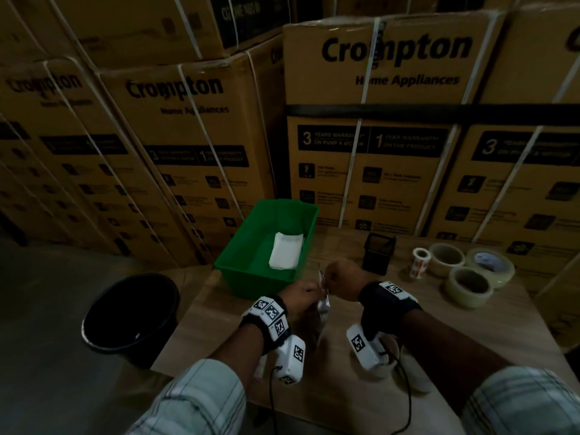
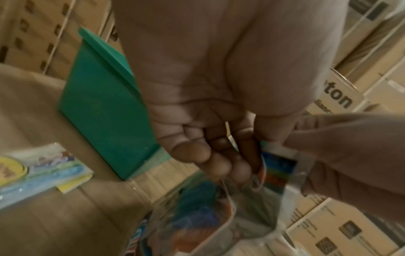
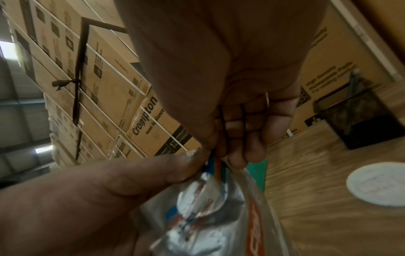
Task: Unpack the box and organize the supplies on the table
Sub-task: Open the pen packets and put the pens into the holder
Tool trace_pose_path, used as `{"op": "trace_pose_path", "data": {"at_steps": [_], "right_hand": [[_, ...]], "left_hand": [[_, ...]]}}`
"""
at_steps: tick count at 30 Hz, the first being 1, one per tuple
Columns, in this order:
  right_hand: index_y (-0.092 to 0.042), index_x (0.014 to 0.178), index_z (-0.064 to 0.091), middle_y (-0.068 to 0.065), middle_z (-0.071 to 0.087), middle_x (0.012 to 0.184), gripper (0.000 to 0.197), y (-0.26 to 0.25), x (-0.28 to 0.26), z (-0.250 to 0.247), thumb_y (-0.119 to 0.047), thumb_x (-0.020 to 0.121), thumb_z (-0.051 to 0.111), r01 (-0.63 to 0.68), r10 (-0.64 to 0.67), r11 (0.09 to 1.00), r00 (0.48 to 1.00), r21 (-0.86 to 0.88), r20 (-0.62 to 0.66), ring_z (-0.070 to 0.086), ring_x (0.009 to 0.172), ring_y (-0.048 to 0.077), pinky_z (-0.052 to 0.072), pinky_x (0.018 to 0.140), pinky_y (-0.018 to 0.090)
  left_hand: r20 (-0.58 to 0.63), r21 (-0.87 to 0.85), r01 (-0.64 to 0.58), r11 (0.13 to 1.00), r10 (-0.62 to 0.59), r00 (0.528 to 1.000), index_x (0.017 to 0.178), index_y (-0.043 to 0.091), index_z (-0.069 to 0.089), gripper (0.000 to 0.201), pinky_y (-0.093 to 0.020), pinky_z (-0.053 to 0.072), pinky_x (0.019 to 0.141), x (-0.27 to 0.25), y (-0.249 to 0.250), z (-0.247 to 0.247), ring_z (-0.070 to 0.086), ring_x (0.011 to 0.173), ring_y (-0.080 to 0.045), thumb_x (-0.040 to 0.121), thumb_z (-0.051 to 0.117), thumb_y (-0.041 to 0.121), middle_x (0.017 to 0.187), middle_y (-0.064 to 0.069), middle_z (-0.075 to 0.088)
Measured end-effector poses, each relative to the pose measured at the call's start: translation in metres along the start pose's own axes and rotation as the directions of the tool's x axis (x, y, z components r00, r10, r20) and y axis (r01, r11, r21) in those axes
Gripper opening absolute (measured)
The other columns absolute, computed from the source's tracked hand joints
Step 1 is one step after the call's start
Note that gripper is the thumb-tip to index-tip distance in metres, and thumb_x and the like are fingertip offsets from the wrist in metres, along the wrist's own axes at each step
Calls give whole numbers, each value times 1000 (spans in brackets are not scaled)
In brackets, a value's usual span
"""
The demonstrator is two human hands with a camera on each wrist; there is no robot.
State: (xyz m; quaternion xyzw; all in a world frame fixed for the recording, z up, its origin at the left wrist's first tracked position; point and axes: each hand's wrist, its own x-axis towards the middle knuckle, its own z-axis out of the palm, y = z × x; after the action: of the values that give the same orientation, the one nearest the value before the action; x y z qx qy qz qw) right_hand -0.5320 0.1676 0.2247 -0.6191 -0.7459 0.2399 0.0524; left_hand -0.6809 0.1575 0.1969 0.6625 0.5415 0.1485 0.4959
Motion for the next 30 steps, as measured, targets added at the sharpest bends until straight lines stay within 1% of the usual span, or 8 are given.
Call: {"op": "trace_pose_path", "data": {"at_steps": [4, 7, 10, 16, 19, 24, 27, 30], "right_hand": [[-7, 85, 72, 15, 70, 95, 20, 7, -3, -6, -22, 86, 58, 2, -3, 999, 1000, -53, -14, 64, 91, 30, 51, 79, 35], [-7, 76, 68, 15, 65, 86, 20, 12, -6, -11, -20, 87, 58, -25, 26, 998, 1000, -50, 5, 61, 82, 27, 48, 70, 30], [-9, 65, 55, 15, 56, 76, 29, 16, -6, -14, -27, 88, 56, -106, 104, 993, 993, -45, -54, 55, 73, 25, 37, 62, 28], [-16, 113, 56, 16, 62, 111, 36, 10, -11, -6, -13, 78, 61, 43, -54, 992, 993, -116, -101, 61, 101, 35, 49, 79, 35], [-19, 108, 68, 13, 65, 111, 30, 6, -11, -6, -10, 83, 55, 47, -54, 987, 998, -154, -44, 61, 104, 32, 50, 85, 36], [-11, 67, 58, 16, 63, 82, 34, 1, -16, -12, -25, 95, 46, -76, 76, 997, 997, -25, 33, 69, 84, 36, 53, 60, 36], [-11, 102, 66, 15, 67, 110, 19, -3, -19, -11, -20, 93, 52, -80, 84, 996, 980, -33, 180, 69, 92, 31, 59, 70, 38], [-13, 128, 57, 12, 60, 129, 40, 1, -16, -6, -15, 89, 58, -2, 31, 987, 983, -159, 179, 58, 115, 29, 48, 90, 33]], "left_hand": [[9, -35, -1, 999, 1, 1000, 64, 18, 48, 36, -10, 34, 39, 1, 2, 2, 45, 40, -1, 99, 46, 13, 51, 4, 49], [-47, -48, 29, 998, -31, 998, 62, 15, 46, 38, -11, 34, 35, 3, 0, 2, 45, 29, 2, 100, 44, 10, 33, 8, 50], [-158, 9, 26, 1000, -24, 987, 54, 17, 46, 41, -22, 39, 50, 12, -6, 0, 48, 37, -5, 94, 53, 12, 37, 6, 50], [-276, 159, -23, 987, 67, 959, 52, 17, 40, 40, -28, 35, 64, 15, 4, 2, 50, 68, -19, 88, 57, 19, 67, -11, 53], [-272, 202, -32, 979, 87, 958, 56, 20, 41, 37, -29, 36, 66, 13, 7, 6, 52, 73, -24, 90, 55, 17, 77, -20, 58], [-217, 209, -72, 975, 118, 969, 57, 22, 43, 37, -28, 36, 65, 16, -3, 7, 51, 73, -19, 91, 55, 19, 71, -8, 53], [-172, 192, -103, 976, 136, 976, 58, 24, 45, 37, -26, 35, 65, 14, -5, 9, 50, 72, -17, 93, 56, 23, 68, -2, 51], [-141, 153, -138, 978, 160, 977, 62, 23, 46, 35, -24, 34, 66, 12, -6, 12, 48, 69, -15, 96, 53, 21, 67, 2, 49]]}}
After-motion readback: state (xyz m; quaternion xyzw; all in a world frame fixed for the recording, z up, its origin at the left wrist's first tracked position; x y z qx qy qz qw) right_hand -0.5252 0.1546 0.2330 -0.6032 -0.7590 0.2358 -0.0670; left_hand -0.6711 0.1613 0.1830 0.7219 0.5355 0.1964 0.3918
